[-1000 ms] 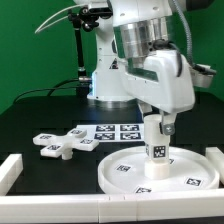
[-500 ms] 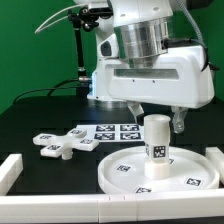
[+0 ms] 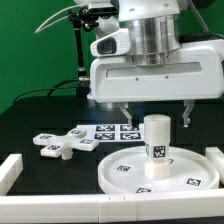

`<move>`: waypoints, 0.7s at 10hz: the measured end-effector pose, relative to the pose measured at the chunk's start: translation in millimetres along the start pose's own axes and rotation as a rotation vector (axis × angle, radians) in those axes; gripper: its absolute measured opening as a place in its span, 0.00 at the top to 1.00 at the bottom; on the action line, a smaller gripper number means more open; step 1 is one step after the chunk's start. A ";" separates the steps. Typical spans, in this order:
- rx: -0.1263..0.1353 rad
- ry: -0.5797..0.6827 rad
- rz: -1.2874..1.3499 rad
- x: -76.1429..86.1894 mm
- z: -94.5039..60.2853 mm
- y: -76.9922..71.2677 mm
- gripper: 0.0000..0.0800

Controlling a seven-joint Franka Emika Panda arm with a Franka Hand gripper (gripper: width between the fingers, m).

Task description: Assemble round table

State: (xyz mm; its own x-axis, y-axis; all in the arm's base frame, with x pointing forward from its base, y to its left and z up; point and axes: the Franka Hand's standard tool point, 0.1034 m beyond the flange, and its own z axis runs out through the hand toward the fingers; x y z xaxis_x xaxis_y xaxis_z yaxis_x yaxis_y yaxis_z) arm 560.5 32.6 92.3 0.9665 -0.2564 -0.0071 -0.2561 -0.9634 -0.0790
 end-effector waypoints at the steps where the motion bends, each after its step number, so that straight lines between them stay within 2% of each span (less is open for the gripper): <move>1: -0.001 0.001 -0.113 0.5 -0.2 1.6 0.19; 5: -0.005 -0.001 -0.394 -0.2 0.8 1.4 0.19; 7: -0.026 -0.007 -0.620 -1.5 1.8 -0.4 0.19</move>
Offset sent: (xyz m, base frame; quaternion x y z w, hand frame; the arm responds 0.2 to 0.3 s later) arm 0.0000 0.0000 0.0000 0.0000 0.0000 -0.1938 0.9810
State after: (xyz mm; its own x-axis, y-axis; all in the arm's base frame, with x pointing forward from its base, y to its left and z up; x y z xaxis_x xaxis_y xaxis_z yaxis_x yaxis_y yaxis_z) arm 559.2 33.6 90.6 0.9357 0.3518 0.0260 0.3526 -0.9346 -0.0458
